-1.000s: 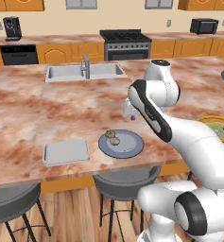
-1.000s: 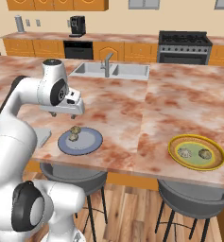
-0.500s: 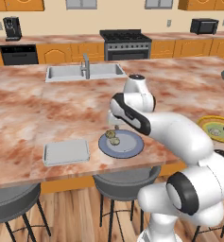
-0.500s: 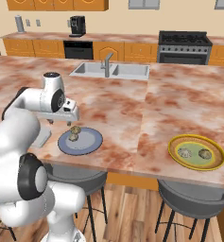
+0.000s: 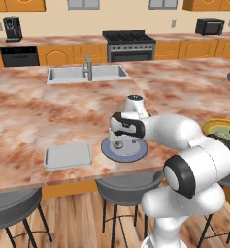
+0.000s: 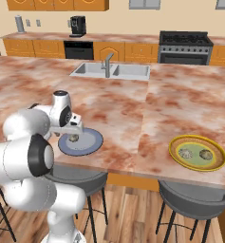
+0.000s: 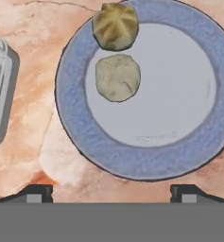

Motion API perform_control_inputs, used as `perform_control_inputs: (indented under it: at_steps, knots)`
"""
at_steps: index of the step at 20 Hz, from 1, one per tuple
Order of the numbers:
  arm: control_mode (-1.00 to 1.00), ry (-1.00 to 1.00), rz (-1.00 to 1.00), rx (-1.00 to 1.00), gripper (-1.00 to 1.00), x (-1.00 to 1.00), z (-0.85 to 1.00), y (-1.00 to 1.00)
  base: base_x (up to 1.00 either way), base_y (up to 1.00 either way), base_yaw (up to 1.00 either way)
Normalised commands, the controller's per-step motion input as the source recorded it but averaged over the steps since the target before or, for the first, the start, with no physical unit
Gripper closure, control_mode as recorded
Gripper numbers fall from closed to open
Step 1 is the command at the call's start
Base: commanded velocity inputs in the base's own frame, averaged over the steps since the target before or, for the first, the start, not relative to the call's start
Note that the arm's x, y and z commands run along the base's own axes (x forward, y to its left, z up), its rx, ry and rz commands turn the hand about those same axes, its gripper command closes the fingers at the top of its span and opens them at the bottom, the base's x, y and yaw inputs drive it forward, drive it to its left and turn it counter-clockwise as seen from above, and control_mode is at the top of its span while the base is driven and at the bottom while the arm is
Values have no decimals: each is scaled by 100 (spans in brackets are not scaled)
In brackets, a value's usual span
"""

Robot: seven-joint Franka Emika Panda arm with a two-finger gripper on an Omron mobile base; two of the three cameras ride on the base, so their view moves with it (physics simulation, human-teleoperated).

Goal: Place two dumplings into each of the tupperware containers and then place the containers in the fridge.

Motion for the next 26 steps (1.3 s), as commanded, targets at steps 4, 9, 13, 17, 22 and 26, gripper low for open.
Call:
perform_control_inputs:
  at_steps: [4, 9, 13, 17, 22, 26]
  knots:
    - [-100, 6, 2, 0, -100, 37, -49, 4, 0, 0, 0]
    - [-100, 0, 1, 0, -100, 40, -27, 0, 0, 0, 0]
    - [-100, 0, 0, 0, -100, 50, -14, 0, 0, 0, 0]
    - [-100, 3, 1, 1, -100, 42, -9, 0, 0, 0, 0]
    - [-100, 5, 1, 0, -100, 40, -13, 2, 0, 0, 0]
    - [-100, 13, 0, 0, -100, 16, -19, 9, 0, 0, 0]
